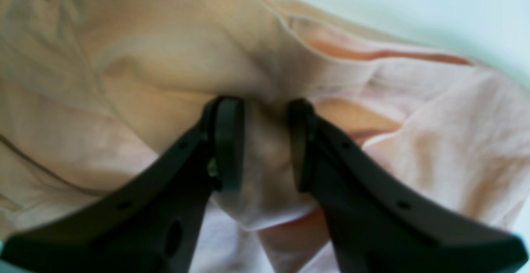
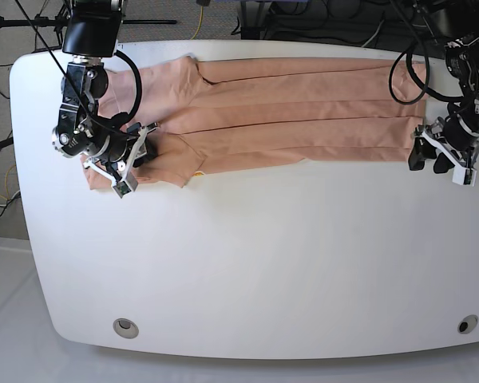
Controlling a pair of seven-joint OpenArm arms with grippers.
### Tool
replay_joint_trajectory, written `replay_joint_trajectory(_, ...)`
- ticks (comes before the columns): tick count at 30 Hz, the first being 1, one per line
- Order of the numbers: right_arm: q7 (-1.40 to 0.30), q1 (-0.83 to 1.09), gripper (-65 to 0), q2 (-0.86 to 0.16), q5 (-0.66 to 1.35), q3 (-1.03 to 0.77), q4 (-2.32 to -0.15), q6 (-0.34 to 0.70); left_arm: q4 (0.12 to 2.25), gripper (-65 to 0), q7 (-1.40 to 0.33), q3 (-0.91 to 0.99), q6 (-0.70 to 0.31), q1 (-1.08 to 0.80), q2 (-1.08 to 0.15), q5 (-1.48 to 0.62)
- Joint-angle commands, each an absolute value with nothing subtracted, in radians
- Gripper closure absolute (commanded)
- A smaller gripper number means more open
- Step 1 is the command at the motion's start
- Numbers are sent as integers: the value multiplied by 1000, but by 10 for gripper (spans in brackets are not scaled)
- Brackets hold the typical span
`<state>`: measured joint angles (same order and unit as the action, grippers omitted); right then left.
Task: Fold the T-shirt properly
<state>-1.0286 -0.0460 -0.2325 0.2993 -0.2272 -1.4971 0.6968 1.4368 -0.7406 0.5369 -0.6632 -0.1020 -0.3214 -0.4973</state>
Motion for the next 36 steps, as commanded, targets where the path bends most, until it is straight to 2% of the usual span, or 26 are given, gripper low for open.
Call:
replay_joint_trajectory(1, -1024, -59, -183, -243, 302, -229, -1510, 698, 1453, -323, -724, 539, -666, -91, -334, -512)
replay_joint_trajectory(10, -1027, -58, -185, -243, 296, -228, -1509, 698, 1447, -302, -757, 537, -670, -89, -328, -512)
replay_joint_trajectory(16, -1027, -57, -185, -242, 297, -228, -1508, 698, 1446, -259, -766, 535, -673, -91, -328, -510)
replay_joint_trajectory(18, -1026, -57, -185, -242, 297, -228, -1507, 698, 1446, -237, -766, 534, -673, -93, -329, -509)
replay_joint_trajectory(20, -1026, -61, -187, -244, 299, -225, -1508, 698, 1446, -121, -756, 532, -682, -96, -332, -505)
replay_joint_trajectory(26, -1028, -59, -188, -244, 299, -224, -1508, 698, 1445, -24, -758, 530, -693, -97, -332, -506)
replay_joint_trajectory(29, -1029, -58, -188, -244, 299, -224, -1509, 698, 1447, -2, -764, 528, -695, -98, -333, -507)
replay_joint_trajectory(36, -1019, -59, -189, -245, 297, -226, -1510, 698, 1463, 0, -779, 530, -698, -91, -329, -507)
